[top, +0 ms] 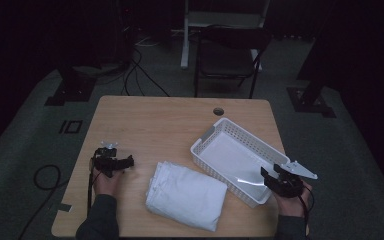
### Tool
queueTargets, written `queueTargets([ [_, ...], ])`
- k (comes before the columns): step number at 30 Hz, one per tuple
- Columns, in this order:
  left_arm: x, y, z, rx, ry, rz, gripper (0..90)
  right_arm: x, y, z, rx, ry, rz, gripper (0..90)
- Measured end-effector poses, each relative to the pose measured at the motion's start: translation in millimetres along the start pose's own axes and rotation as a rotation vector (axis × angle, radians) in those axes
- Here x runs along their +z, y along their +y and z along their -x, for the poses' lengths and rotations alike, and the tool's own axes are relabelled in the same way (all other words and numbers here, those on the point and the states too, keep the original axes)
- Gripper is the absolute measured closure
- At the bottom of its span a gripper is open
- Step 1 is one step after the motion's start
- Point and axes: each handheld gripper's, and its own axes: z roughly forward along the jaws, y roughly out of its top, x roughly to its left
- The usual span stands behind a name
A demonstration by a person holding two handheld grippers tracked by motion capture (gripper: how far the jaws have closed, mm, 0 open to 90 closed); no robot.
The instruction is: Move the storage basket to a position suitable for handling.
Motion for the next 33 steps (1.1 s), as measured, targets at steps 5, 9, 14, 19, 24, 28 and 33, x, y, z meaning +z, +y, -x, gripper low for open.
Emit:
queueTargets([
  [5,-1.3,-1.0,-0.1,0.001,0.001,-0.003,0.0,-3.3,-3.0,2.0,0.003,-0.047,-0.022,39.8],
  [9,-1.9,-2.9,0.6,0.002,0.000,0.006,0.0,-5.9,-4.3,3.5,0.014,-0.092,-0.031,34.1],
  [14,-2.9,-4.1,2.1,0.008,-0.009,0.008,0.0,-10.0,-7.5,7.3,0.050,-0.136,-0.053,26.4],
  [19,-3.5,-4.3,2.1,0.014,-0.013,0.005,0.0,-8.0,-10.9,6.7,0.055,-0.154,-0.096,30.7],
  [24,-6.4,-5.1,3.2,0.030,-0.025,0.008,4.0,-3.2,-14.8,7.4,0.079,-0.160,-0.139,38.7],
  [28,-7.3,-5.8,3.9,0.036,-0.034,0.016,8.3,0.6,-12.3,8.2,0.074,-0.170,-0.143,41.9],
  [33,-8.9,-6.7,4.9,0.049,-0.047,0.028,13.9,8.9,-6.9,10.7,0.070,-0.168,-0.136,46.8],
])
